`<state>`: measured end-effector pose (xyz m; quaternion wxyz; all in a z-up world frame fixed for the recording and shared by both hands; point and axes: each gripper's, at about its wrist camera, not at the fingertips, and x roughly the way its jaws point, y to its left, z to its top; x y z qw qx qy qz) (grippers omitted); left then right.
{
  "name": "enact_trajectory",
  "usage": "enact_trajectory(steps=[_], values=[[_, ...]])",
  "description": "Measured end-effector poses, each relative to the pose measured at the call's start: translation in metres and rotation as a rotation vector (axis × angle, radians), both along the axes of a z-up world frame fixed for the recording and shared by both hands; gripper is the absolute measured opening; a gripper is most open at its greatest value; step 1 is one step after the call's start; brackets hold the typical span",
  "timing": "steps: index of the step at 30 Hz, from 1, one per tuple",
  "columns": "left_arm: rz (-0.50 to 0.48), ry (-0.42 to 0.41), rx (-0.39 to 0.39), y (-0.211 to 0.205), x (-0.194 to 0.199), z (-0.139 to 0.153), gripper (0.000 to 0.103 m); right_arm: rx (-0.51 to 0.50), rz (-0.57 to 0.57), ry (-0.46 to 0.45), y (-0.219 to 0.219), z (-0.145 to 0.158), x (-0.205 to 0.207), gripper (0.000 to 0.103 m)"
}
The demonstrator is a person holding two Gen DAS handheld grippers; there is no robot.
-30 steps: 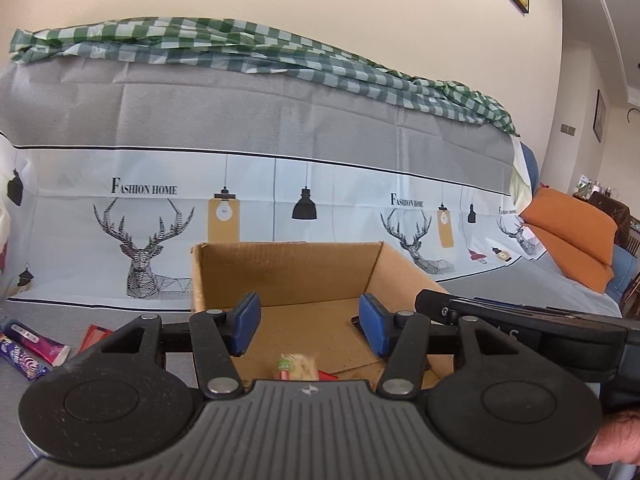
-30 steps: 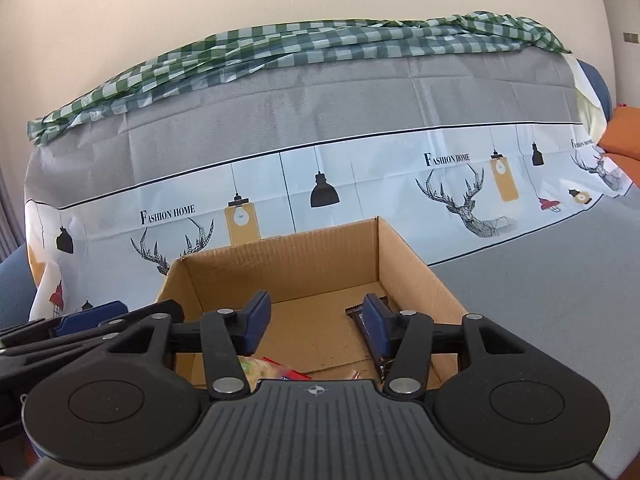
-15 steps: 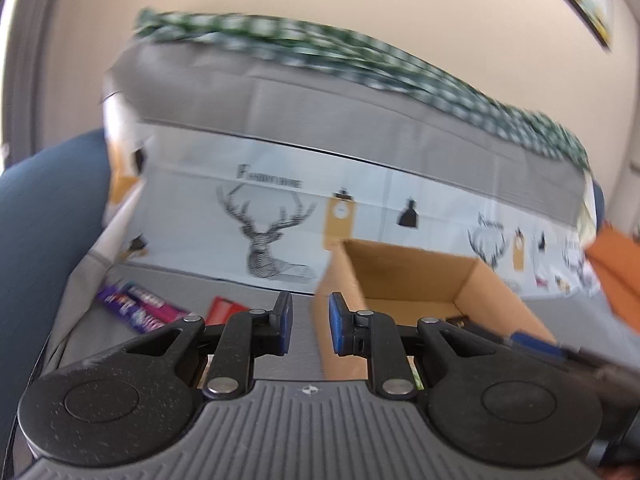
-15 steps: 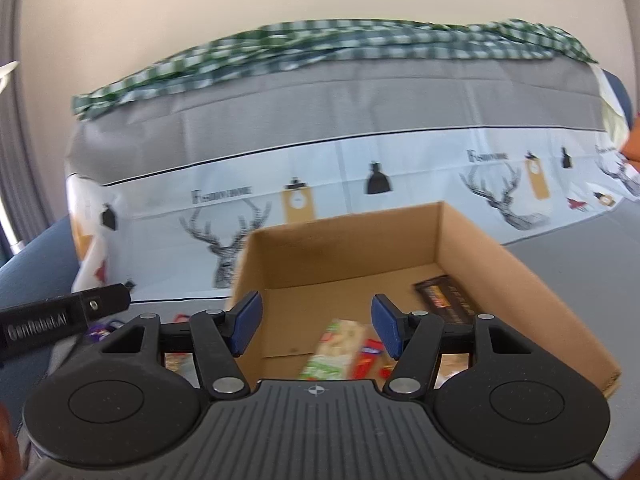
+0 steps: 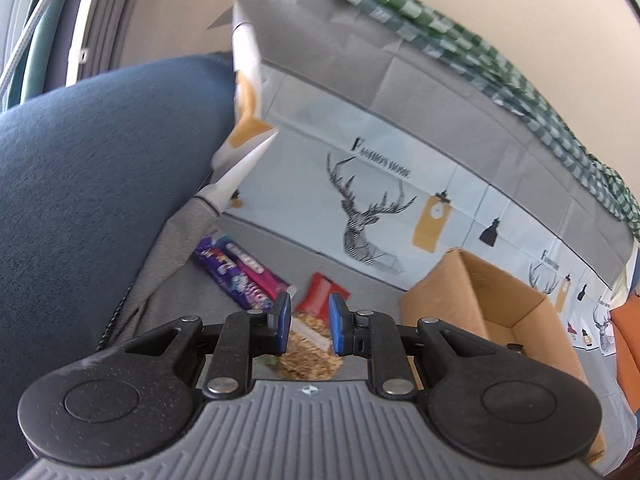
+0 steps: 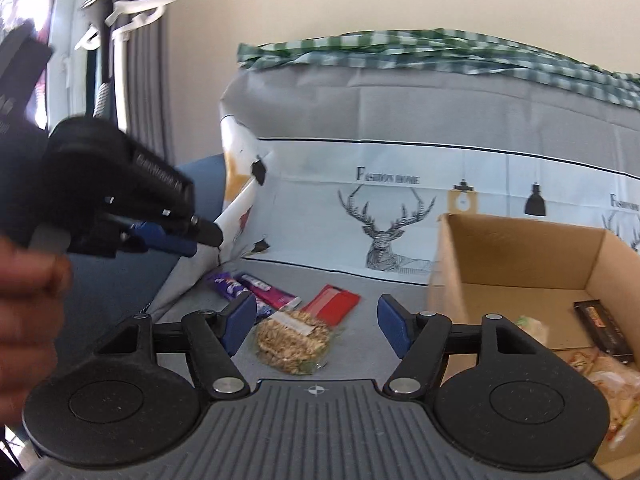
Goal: Organize snacks
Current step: 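Swing both tools back from the box to the snack pile, then grasp the purple candy bar with the left gripper while the right grasps the clear nut bag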
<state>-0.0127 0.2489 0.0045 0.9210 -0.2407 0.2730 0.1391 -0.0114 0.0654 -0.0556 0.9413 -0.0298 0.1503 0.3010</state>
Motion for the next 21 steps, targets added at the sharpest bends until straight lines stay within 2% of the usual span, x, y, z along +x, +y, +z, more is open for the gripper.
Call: enact_trajectory(steps=[2,3,5,7,10,12,17,21], values=[[0.014,0.031,-0.064,0.016,0.005,-0.011,0.021,-0.038,0.016,-0.035,0.011,-0.011,0.001,0.069],[0.016,0.041,-0.096,0.023,0.009,-0.016,0.021,-0.046,0.019,-0.016,0.018,-0.013,0.006,0.069],[0.03,0.056,-0.132,0.035,0.018,-0.024,0.021,-0.001,0.055,0.012,0.026,-0.015,0.014,0.071],[0.043,0.064,-0.134,0.045,0.03,-0.03,0.022,-0.017,0.054,0.004,0.041,-0.02,0.023,0.074],[0.051,0.084,-0.134,0.056,0.053,-0.04,0.025,-0.018,0.044,0.054,0.059,-0.032,0.045,0.078],[0.059,0.104,-0.14,0.063,0.066,-0.049,0.027,-0.026,0.019,0.111,0.069,-0.041,0.063,0.087],[0.09,0.152,-0.176,0.079,0.093,-0.072,0.037,-0.045,-0.027,0.26,0.089,-0.064,0.102,0.092],[0.118,0.192,-0.129,0.083,0.107,-0.082,0.039,-0.071,-0.054,0.285,0.098,-0.076,0.113,0.093]])
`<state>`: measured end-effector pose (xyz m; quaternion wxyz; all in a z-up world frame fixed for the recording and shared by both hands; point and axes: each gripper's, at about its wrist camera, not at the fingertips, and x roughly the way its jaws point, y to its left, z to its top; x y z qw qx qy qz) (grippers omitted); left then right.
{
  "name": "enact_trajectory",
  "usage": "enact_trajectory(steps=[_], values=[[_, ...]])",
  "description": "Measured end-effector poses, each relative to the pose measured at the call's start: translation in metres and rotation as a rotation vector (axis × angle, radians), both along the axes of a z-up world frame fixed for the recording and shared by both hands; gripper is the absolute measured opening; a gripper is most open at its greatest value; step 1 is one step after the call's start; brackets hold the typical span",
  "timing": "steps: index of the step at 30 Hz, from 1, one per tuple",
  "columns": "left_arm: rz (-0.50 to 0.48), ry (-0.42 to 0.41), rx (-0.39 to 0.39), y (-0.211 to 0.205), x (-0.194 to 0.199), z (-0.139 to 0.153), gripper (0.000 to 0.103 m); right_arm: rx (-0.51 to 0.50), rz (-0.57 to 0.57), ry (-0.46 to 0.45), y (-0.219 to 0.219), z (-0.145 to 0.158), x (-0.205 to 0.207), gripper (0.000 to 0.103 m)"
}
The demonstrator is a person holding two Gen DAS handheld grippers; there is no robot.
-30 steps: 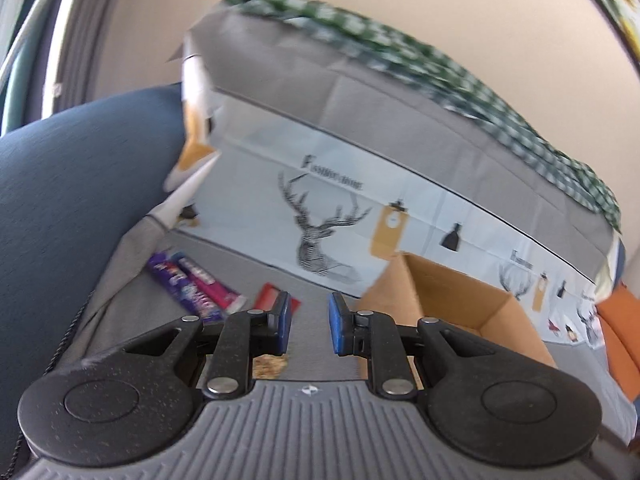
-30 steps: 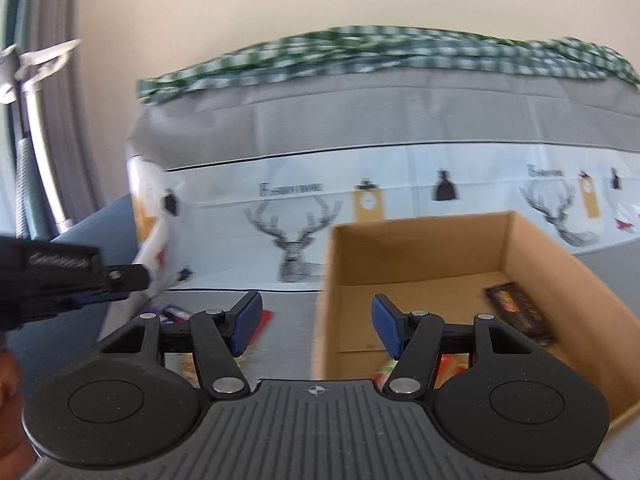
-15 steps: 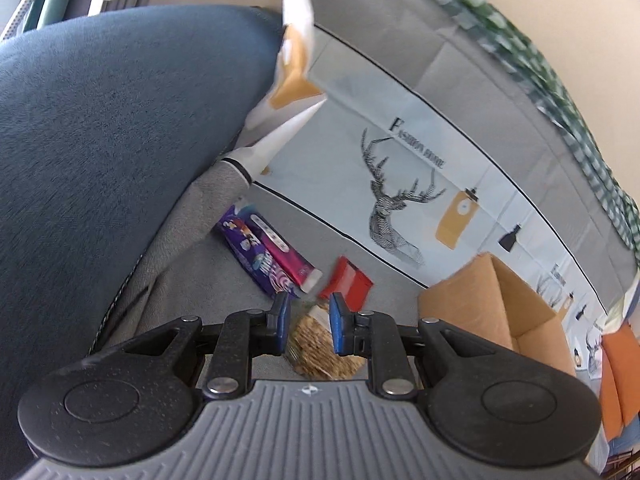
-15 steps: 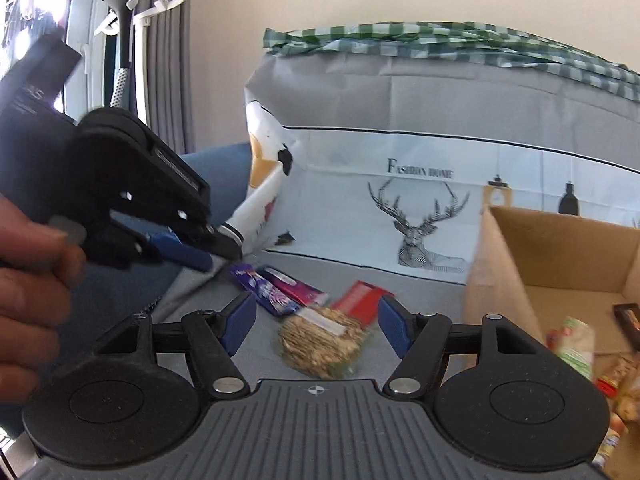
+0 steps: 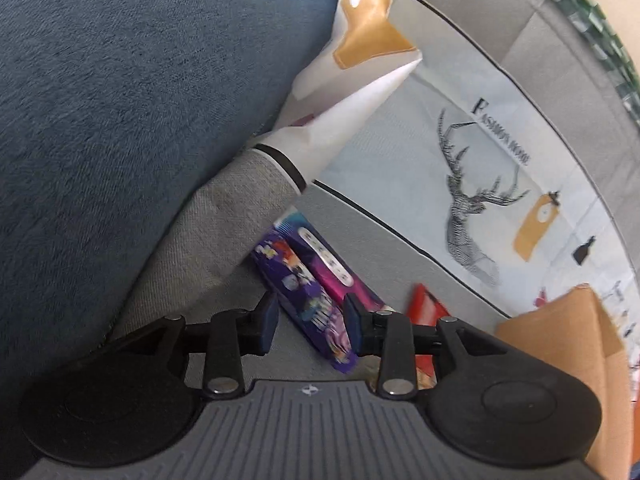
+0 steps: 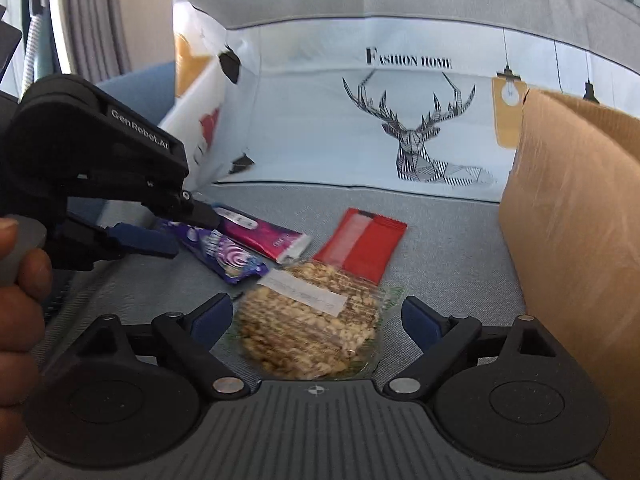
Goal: Organize snacks
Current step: 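Grasp the purple candy bar with the left gripper while the right grasps the clear nut bag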
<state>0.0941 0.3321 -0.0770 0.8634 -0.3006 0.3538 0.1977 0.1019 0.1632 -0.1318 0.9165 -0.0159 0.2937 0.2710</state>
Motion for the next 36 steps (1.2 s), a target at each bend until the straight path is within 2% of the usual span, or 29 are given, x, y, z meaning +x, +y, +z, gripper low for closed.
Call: enact_trajectory(steps=[3,7,13,14,15,16,18,20,26,33,36], values=[[0.003,-0.002,-0.015,0.003,0.006,-0.005,0.044,0.015,0.017,0.03,0.001,-0.005,0.008,0.093],[-0.017,0.031,0.028,-0.001,0.015,-0.01,0.048,0.017,0.035,0.043,0.005,-0.009,0.012,0.093],[-0.052,0.063,0.091,-0.003,0.023,-0.017,0.049,0.026,0.042,0.047,0.005,-0.008,0.015,0.093],[-0.051,0.065,0.096,-0.003,0.022,-0.018,0.048,0.025,0.043,0.043,0.005,-0.008,0.015,0.093],[-0.049,0.067,0.099,-0.003,0.021,-0.017,0.041,0.023,0.044,0.04,0.006,-0.007,0.015,0.093],[-0.049,0.07,0.101,-0.004,0.02,-0.017,0.03,0.02,0.045,0.04,0.006,-0.008,0.015,0.094],[-0.06,0.069,0.103,-0.006,0.018,-0.013,0.018,0.016,0.05,0.049,0.008,-0.009,0.016,0.096],[-0.065,0.088,0.12,-0.007,0.016,-0.008,0.015,0.015,0.054,0.057,0.008,-0.009,0.018,0.096],[-0.133,0.178,0.17,-0.016,0.014,-0.005,0.016,0.014,0.062,0.069,0.011,-0.01,0.024,0.096],[-0.153,0.208,0.22,-0.018,0.021,-0.018,0.02,0.008,0.072,0.067,0.011,-0.009,0.024,0.095],[-0.173,0.221,0.274,-0.022,0.024,-0.019,0.02,0.009,0.077,0.065,0.012,-0.009,0.025,0.095]])
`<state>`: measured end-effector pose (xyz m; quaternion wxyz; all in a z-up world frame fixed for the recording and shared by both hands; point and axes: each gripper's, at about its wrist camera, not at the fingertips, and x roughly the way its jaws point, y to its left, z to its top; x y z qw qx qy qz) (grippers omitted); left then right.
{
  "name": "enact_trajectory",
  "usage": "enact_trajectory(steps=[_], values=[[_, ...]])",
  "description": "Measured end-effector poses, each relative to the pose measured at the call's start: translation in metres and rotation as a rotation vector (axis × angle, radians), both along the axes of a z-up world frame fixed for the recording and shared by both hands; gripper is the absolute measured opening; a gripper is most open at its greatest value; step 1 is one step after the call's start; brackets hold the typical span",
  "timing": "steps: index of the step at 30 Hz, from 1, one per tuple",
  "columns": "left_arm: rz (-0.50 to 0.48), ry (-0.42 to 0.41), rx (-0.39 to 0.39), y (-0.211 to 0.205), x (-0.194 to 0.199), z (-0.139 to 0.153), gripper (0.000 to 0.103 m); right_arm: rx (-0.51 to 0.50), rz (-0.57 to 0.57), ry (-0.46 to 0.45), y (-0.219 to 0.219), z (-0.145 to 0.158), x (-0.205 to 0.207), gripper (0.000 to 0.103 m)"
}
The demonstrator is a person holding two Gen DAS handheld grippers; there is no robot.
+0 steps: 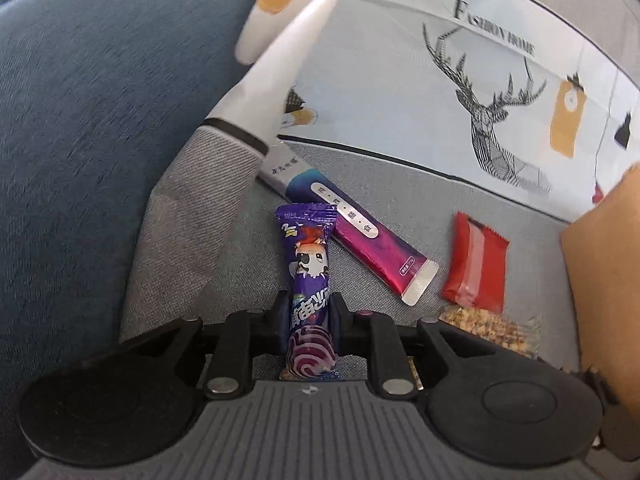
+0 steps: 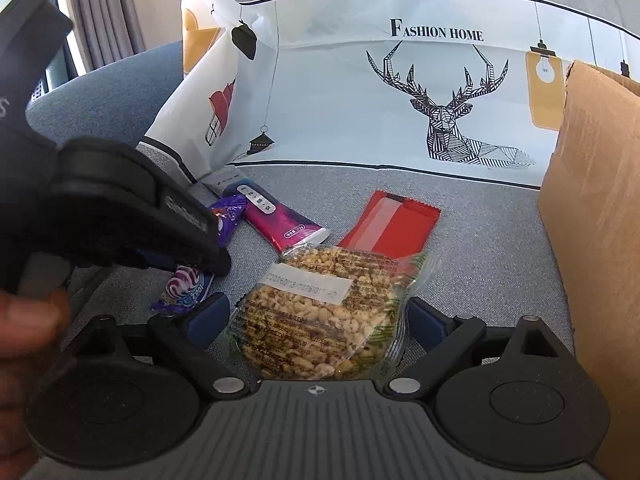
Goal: Organize snacks
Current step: 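Grasp the purple candy bar with the left gripper while the right grasps the clear nut bag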
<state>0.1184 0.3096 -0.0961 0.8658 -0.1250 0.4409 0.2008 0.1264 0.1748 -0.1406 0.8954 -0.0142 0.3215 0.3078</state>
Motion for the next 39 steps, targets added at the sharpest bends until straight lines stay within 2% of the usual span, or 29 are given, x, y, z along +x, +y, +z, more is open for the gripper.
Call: enact_trajectory(steps=[4,6,11,13,14,15,19,22,25,29,33,34,36,39], values=[[0.003,-0.001,0.002,0.0,0.001,-0.001,0.018,0.001,0.018,0.0,0.001,-0.001,0.0,0.091],[0.006,-0.002,-0.005,0.002,-0.004,0.0,0.018,0.002,0.036,-0.003,0.001,-0.001,-0.001,0.081],[0.006,-0.012,-0.022,0.003,-0.012,0.007,0.018,0.014,0.034,-0.025,-0.006,0.001,-0.006,0.076],[0.006,-0.015,-0.034,0.001,-0.018,0.01,0.018,0.024,0.038,-0.039,-0.012,0.005,-0.011,0.068],[0.003,-0.015,-0.036,-0.002,-0.021,0.013,0.018,0.03,0.046,-0.046,-0.016,0.008,-0.015,0.057],[0.0,-0.016,-0.037,-0.004,-0.026,0.015,0.018,0.04,0.057,-0.057,-0.019,0.012,-0.019,0.05],[-0.018,-0.023,-0.032,-0.019,-0.047,0.027,0.018,0.035,0.115,-0.065,-0.039,0.027,-0.037,0.04],[-0.02,-0.039,-0.022,-0.029,-0.069,0.038,0.018,0.027,0.12,-0.058,-0.057,0.031,-0.051,0.025],[-0.016,-0.053,-0.028,-0.037,-0.091,0.047,0.018,0.041,0.114,-0.037,-0.073,0.036,-0.063,0.025],[-0.031,-0.052,-0.056,-0.044,-0.116,0.054,0.018,0.092,0.135,0.035,-0.096,0.043,-0.078,0.025],[-0.049,-0.049,-0.198,-0.037,-0.13,0.049,0.018,0.173,0.242,0.197,-0.11,0.047,-0.094,0.025],[-0.052,-0.032,-0.205,-0.037,-0.13,0.046,0.018,0.178,0.261,0.229,-0.112,0.047,-0.098,0.025],[-0.057,0.011,-0.212,-0.038,-0.129,0.04,0.018,0.162,0.275,0.263,-0.114,0.046,-0.107,0.026],[-0.065,0.075,-0.229,-0.039,-0.127,0.03,0.018,0.081,0.268,0.238,-0.11,0.044,-0.118,0.034]])
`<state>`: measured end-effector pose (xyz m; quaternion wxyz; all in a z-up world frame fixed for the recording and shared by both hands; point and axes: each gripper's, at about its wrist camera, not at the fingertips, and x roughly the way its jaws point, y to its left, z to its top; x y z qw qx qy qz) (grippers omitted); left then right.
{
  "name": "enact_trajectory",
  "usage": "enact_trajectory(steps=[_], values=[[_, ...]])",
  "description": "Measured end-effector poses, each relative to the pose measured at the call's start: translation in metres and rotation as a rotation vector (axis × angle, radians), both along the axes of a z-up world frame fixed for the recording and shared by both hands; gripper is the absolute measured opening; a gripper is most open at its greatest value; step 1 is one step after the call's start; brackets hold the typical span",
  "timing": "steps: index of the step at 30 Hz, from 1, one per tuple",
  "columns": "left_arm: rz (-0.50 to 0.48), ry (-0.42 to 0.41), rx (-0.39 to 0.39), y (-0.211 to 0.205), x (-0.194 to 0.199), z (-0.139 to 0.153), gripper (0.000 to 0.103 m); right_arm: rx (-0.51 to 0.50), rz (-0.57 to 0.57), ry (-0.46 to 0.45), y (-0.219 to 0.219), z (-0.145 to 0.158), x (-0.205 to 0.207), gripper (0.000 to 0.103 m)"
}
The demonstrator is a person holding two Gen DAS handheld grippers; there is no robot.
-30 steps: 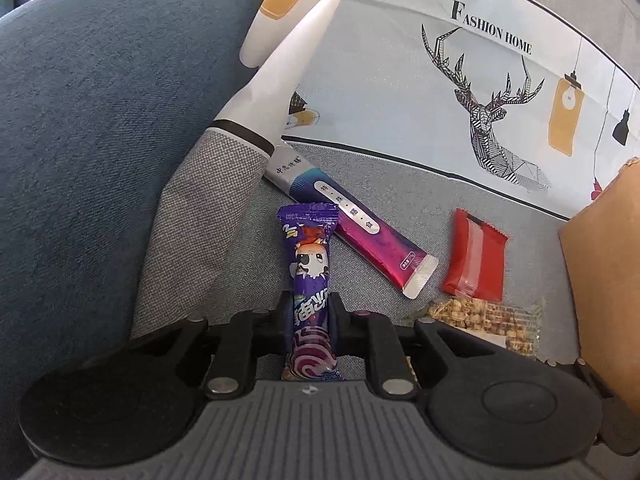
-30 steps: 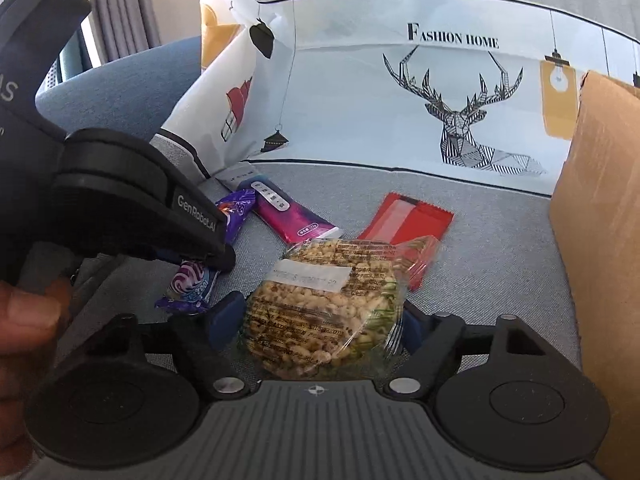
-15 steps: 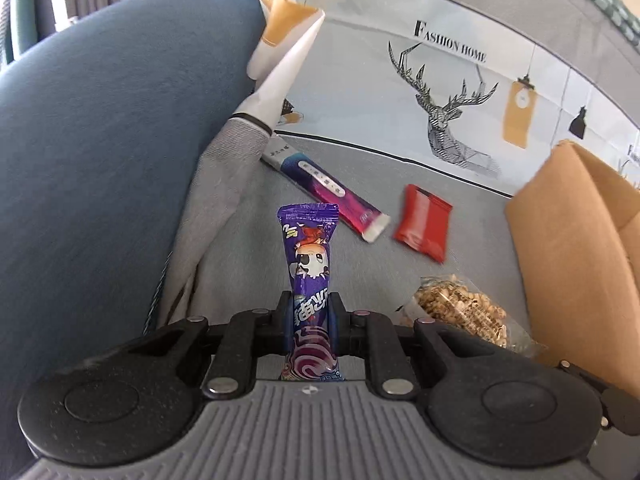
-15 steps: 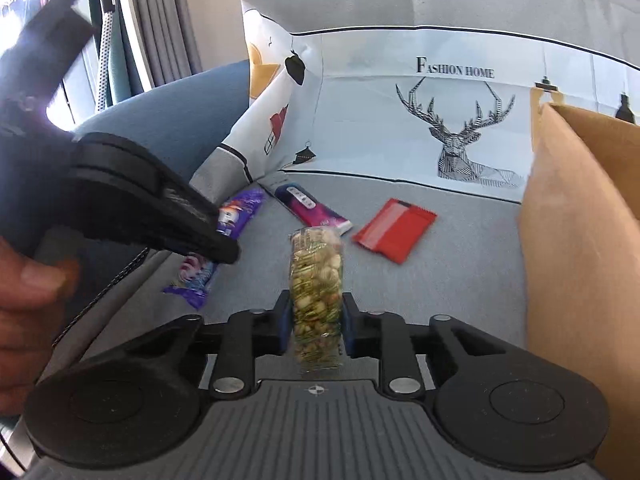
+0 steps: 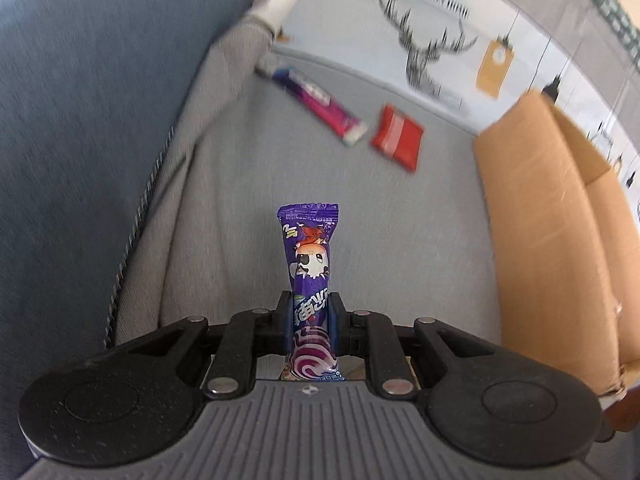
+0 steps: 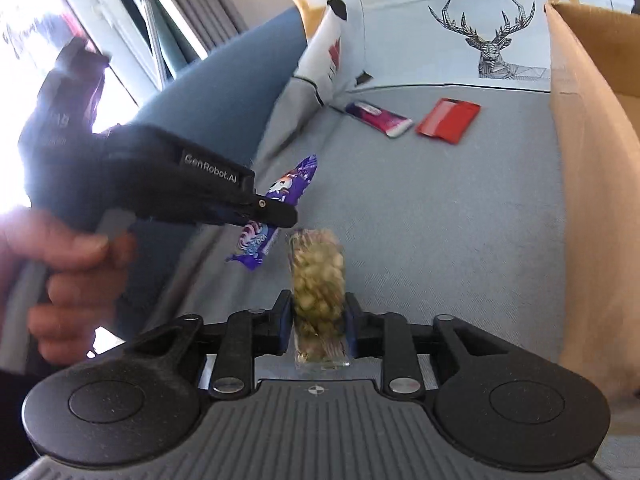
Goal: Organize snacks
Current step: 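Lift the purple candy bar and clear nut bag off the sofa in both grippers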
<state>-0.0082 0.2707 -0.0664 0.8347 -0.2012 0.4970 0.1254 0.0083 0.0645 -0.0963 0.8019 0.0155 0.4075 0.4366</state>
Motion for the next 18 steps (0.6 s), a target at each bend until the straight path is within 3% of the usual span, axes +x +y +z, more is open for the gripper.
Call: enact_trajectory(steps=[2,6,8,18], values=[[-0.001,0.032,0.017,-0.001,0.003,-0.006,0.018,-0.058,0.0,-0.058,0.004,-0.002,-0.007,0.041],[0.003,0.049,0.025,-0.001,0.005,-0.011,0.018,-0.133,-0.006,-0.152,0.013,-0.006,-0.016,0.074],[0.002,0.052,0.028,-0.001,0.007,-0.012,0.018,-0.149,-0.003,-0.175,0.016,-0.009,-0.018,0.081],[-0.011,0.081,0.054,-0.004,0.016,-0.016,0.026,-0.264,-0.056,-0.259,0.03,-0.016,-0.014,0.094]])
